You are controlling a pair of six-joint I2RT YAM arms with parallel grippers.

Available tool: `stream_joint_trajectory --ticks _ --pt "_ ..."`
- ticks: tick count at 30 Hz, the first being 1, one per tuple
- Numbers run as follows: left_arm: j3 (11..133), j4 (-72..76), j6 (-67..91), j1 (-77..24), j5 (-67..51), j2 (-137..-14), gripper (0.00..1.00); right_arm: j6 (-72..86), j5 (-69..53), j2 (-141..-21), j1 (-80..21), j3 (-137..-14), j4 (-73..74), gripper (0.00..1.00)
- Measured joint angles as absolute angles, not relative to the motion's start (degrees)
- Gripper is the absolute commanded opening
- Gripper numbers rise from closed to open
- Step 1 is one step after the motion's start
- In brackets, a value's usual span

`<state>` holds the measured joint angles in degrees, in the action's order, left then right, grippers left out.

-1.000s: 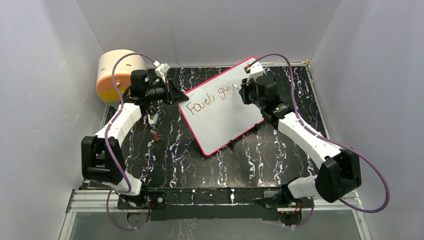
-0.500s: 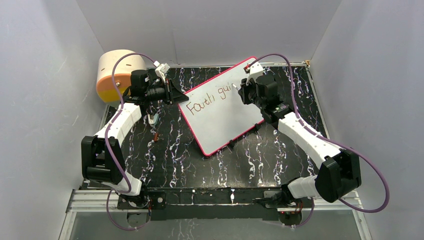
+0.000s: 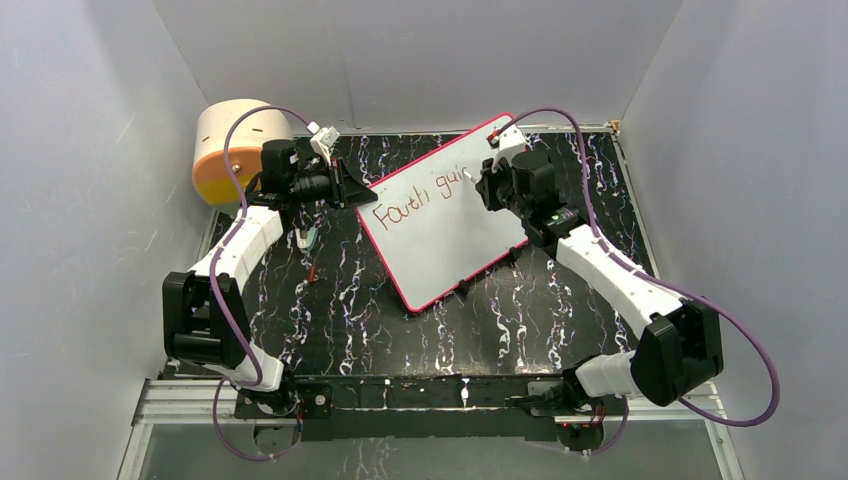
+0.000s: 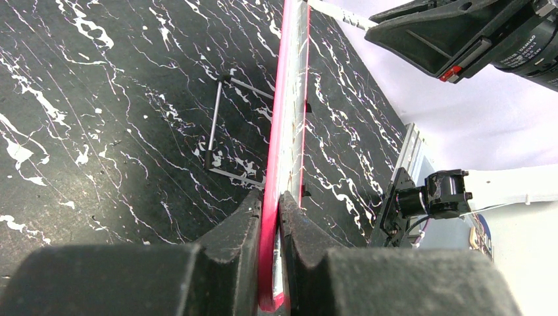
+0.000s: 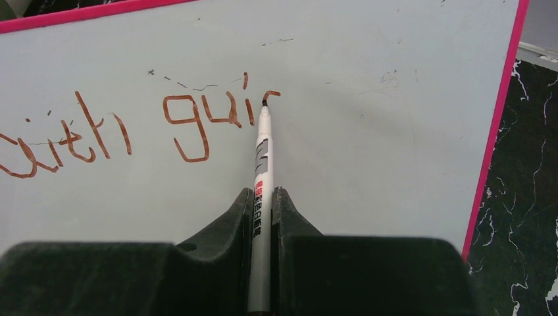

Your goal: Write a sentence on the whiteboard

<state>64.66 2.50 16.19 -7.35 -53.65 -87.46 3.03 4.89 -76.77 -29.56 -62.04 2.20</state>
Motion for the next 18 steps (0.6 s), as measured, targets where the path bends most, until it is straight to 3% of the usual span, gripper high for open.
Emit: stream_joint_trajectory --ticks 18 --pt "64.7 2.5 16.1 -7.4 -53.7 -87.5 0.00 3.0 7.3 -76.1 -29.6 -62.0 5.8 0.00"
